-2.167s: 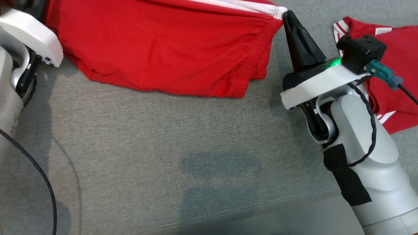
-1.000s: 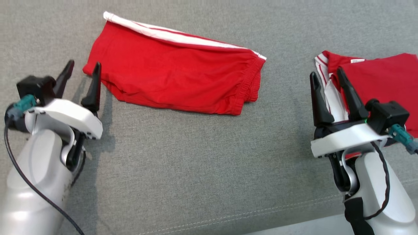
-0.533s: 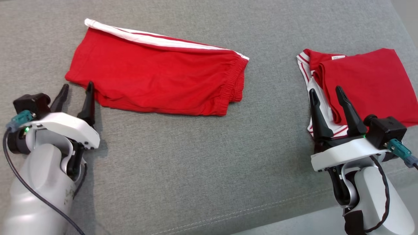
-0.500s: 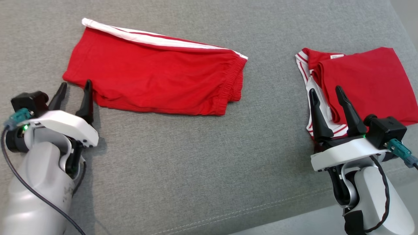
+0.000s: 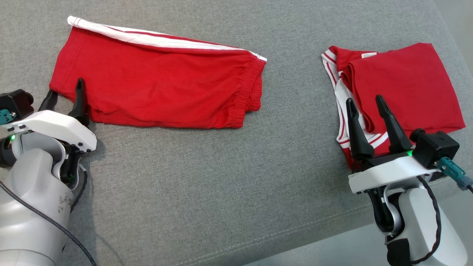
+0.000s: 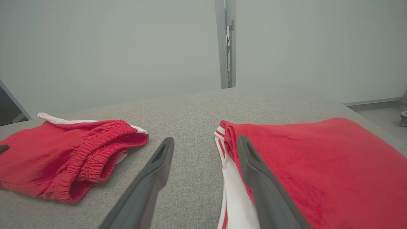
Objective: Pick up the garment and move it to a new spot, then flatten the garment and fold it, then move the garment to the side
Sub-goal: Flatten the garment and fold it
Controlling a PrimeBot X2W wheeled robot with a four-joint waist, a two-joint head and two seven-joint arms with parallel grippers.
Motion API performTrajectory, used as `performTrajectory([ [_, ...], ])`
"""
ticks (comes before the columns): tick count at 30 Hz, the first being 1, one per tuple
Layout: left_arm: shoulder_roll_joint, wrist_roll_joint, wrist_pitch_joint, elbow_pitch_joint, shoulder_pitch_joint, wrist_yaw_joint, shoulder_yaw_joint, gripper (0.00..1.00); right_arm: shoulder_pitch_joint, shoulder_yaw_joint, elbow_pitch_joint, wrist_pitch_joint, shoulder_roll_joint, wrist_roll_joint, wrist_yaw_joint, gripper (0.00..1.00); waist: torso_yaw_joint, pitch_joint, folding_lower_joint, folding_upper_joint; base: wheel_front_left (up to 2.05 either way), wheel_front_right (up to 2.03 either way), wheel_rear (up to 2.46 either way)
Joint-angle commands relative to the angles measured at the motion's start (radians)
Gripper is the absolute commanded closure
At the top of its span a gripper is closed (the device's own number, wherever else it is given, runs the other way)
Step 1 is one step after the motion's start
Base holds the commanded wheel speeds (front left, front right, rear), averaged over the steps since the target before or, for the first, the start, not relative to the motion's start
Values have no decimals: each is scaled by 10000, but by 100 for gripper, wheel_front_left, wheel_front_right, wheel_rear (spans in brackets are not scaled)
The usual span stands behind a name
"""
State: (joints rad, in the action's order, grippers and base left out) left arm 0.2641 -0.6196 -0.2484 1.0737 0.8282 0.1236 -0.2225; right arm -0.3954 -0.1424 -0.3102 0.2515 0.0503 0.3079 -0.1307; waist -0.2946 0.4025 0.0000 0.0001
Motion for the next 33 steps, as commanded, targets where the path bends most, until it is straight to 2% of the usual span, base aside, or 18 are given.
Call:
performTrajectory([
  [1,291,-133,-20,20,-29,69,89,100,112,-197,270,103,-1,67,0,0,20,-3,0,-1,0,0,0],
  [6,191,-498,-98,-221,-302,70,-154,100,120,-91,229,103,-1,56,0,0,227,-171,0,-1,0,0,0],
  [11,103,-818,-128,-553,-755,70,307,100,107,-89,93,103,-1,89,0,0,539,-551,0,-1,0,0,0],
  [23,-821,-76,-132,-852,-2357,33,1018,100,260,4,-587,103,-1,105,0,0,1410,-1712,0,-1,0,0,0],
  [33,-1157,533,-133,-901,-2951,35,1348,100,360,40,-878,103,-1,77,0,0,1868,-1920,0,-1,0,0,0],
])
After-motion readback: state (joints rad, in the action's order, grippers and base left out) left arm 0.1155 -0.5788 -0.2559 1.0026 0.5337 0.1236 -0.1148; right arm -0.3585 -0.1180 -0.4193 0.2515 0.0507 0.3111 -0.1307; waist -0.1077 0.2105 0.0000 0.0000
